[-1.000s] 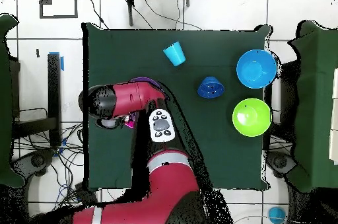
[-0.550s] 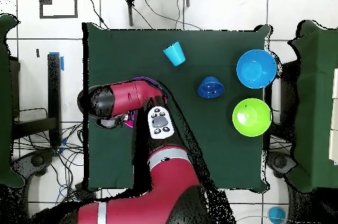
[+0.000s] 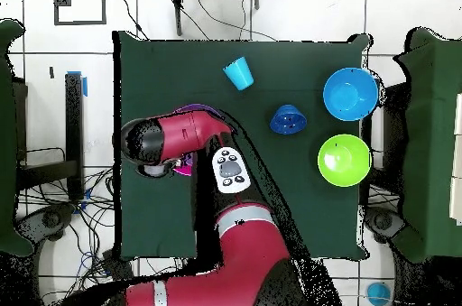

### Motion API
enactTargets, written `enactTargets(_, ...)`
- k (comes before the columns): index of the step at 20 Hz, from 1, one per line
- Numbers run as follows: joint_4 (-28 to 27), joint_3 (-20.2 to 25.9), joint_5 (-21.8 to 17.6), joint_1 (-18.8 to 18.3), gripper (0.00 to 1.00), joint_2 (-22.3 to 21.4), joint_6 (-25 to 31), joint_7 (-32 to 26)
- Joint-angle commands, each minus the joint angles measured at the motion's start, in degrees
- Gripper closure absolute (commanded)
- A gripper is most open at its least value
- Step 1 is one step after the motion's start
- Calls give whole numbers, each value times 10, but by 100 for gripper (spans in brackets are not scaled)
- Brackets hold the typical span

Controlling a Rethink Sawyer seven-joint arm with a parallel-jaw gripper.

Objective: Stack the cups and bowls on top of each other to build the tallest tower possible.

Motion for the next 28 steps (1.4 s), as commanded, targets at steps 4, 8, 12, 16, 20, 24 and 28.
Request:
enactTargets(4, 24, 45, -67, -28, 0, 3, -8, -114)
enactTargets(8, -2, 52, -71, -32, 0, 12, 14, -122)
enactTargets(12, -10, 60, -75, -37, 0, 13, 27, -127)
enactTargets(16, -12, 66, -78, -45, 0, 12, 36, -135)
enactTargets(20, -29, 72, -87, -66, 0, 21, 59, -166)
enactTargets(24, -56, 79, -106, -79, 0, 37, 82, -195)
enactTargets(28, -58, 89, -126, -99, 0, 41, 89, -214)
